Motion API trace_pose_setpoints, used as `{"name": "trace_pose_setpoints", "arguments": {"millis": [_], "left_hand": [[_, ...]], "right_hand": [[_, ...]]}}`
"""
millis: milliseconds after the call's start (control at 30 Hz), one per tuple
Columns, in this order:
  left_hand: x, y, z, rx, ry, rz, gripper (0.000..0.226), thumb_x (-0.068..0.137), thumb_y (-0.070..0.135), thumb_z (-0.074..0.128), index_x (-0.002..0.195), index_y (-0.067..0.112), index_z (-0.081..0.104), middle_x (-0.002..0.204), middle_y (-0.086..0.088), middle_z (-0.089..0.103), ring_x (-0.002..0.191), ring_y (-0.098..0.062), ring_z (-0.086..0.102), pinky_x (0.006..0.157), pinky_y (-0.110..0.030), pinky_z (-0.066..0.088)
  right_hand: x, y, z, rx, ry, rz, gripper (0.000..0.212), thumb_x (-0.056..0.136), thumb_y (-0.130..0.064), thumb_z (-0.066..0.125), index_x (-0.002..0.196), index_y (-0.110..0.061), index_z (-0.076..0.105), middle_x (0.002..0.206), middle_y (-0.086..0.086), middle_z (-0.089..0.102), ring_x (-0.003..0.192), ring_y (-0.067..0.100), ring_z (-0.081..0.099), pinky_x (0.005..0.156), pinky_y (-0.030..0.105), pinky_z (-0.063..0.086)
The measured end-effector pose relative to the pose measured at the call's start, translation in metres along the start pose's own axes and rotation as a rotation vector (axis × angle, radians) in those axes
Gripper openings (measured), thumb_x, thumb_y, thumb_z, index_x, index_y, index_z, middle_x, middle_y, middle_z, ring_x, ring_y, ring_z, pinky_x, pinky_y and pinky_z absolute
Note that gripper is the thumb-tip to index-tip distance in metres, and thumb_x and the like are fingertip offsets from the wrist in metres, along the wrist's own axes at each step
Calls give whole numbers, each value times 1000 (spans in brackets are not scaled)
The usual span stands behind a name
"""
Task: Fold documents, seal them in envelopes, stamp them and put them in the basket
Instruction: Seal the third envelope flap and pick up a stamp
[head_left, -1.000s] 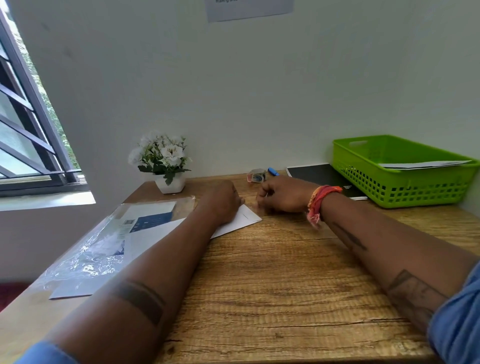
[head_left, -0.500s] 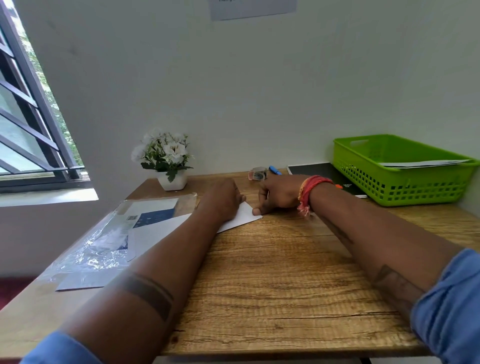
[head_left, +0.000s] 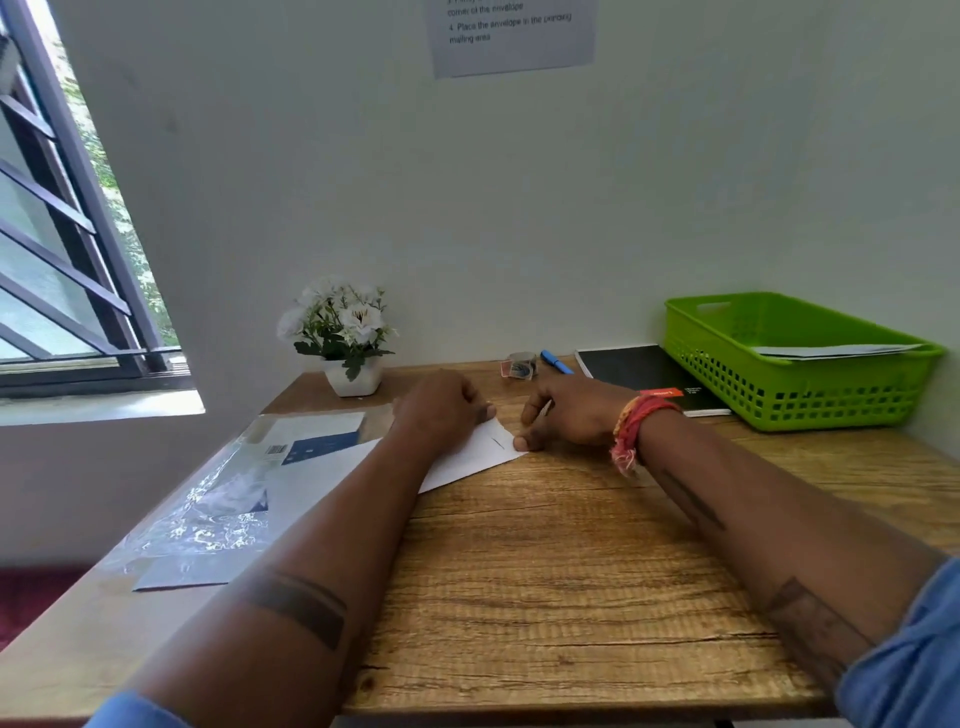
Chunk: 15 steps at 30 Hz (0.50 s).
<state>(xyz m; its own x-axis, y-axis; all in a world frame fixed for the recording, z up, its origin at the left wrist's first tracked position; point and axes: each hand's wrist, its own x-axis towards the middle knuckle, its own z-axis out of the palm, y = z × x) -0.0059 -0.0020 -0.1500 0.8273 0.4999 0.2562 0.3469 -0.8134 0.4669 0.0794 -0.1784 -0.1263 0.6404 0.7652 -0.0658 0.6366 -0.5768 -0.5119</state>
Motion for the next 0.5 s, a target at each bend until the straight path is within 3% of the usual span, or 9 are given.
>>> {"name": "trace_pose_setpoints", "arguments": {"millis": [100,133,233,267,333,400,500], "left_hand": [[-4,11,-5,-149,126,67,20,84,47,73,81,28,70,80,13,67,85,-11,63,86,-40,50],[-7,15,-7,-175,206,92,15,84,47,73,82,33,71,83,15,67,88,-10,63,86,-40,49],[-20,27,-10,-133,488,180,16,89,42,69,104,36,69,98,14,66,102,-15,56,94,-44,43],[-26,33,-12,-84,579,184,18,91,42,66,107,33,66,101,12,64,104,-17,52,94,-43,39],[-35,47,-14,-11,706,166,16,94,42,61,101,28,67,102,7,63,102,-22,52,88,-42,37],[-39,63,-15,-26,724,187,25,97,44,58,93,24,72,99,3,64,95,-23,56,81,-38,41],[-47,91,-25,-400,573,167,39,96,56,55,87,23,74,83,9,68,79,-5,62,68,-22,42]], "right_hand": [[-3,3,6,181,119,-10,28,86,-46,72,107,-28,75,95,-18,65,95,8,61,86,27,48],[-4,4,6,266,154,-16,25,86,-43,73,104,-25,77,93,-14,69,90,8,64,83,26,51],[-8,-1,7,518,300,-32,12,88,-29,74,90,-18,76,82,-8,70,68,7,64,54,14,48],[-10,-4,8,584,393,-54,9,89,-26,73,87,-17,75,84,-7,70,68,8,64,51,14,47],[-10,-9,8,593,632,-150,8,88,-23,73,84,-16,73,84,-5,71,74,13,66,60,25,54],[-13,-15,6,541,845,-257,11,90,-24,70,82,-16,71,78,-5,70,73,12,65,65,30,53],[-24,-25,5,444,1048,-435,12,95,-28,64,87,-20,67,84,-8,66,76,6,64,64,25,52]]}}
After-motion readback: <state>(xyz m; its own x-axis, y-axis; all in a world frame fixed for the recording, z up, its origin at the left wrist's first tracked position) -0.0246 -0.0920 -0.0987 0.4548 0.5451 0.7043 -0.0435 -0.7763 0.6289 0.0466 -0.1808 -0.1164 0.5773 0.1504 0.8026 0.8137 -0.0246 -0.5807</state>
